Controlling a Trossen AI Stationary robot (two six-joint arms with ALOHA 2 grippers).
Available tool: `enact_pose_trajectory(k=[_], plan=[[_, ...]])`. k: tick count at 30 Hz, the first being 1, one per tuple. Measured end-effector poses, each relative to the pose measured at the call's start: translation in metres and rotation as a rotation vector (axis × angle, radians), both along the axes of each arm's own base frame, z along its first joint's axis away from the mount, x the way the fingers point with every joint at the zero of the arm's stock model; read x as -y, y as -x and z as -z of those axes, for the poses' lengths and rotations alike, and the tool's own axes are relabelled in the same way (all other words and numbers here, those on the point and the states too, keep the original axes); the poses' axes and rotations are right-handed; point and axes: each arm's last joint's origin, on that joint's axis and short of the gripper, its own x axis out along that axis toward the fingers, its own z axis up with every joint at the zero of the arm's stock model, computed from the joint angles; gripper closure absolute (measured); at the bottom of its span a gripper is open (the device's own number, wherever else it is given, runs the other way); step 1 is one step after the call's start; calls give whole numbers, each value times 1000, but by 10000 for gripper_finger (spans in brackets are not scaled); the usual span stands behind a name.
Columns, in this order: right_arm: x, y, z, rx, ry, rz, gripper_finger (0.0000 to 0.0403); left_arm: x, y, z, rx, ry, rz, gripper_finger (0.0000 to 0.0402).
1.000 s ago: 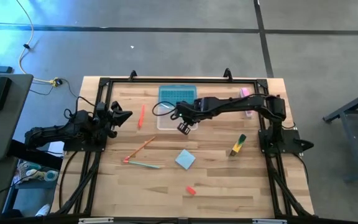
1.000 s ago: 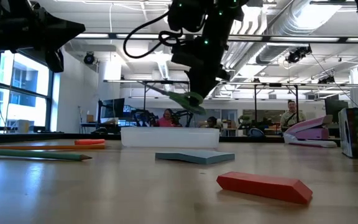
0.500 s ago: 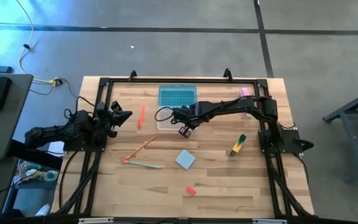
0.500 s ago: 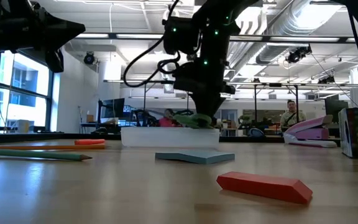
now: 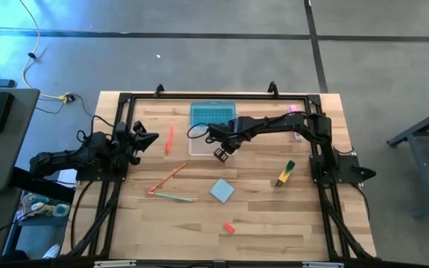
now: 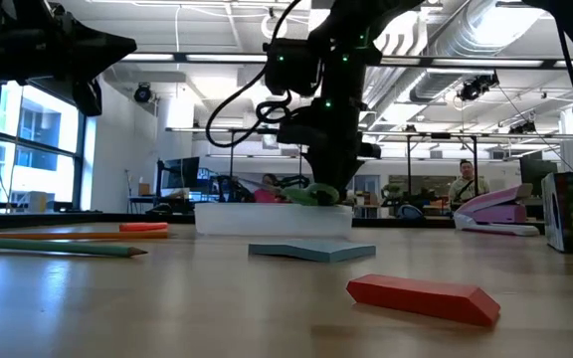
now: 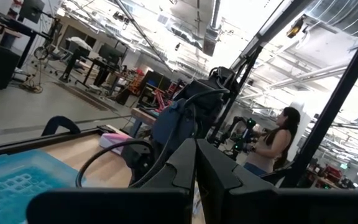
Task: Pack school essentials
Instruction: Put the green scissor into the blue supply box, then put the orange pen into the blue supply box
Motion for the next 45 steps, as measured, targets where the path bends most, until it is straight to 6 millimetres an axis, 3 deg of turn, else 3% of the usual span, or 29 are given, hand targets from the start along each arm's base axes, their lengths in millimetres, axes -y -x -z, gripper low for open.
enact_pose_trajectory(k=[10, 18, 28, 40, 45], plan=[[-2, 0, 0, -2, 7, -18, 288, 0, 0, 0, 0, 0, 0, 398], [-2, 2, -10, 22, 11, -20, 279, 0, 0, 0, 0, 0, 0, 398], [-4, 20, -63, 163, 36, 85, 279, -2, 0, 4, -48, 3, -73, 389], [-9, 57, -117, 259, 129, 290, 279, -4, -1, 13, -94, 128, -105, 282], [-11, 71, -136, 310, 129, 338, 279, -4, 0, 7, -23, 134, -118, 262]])
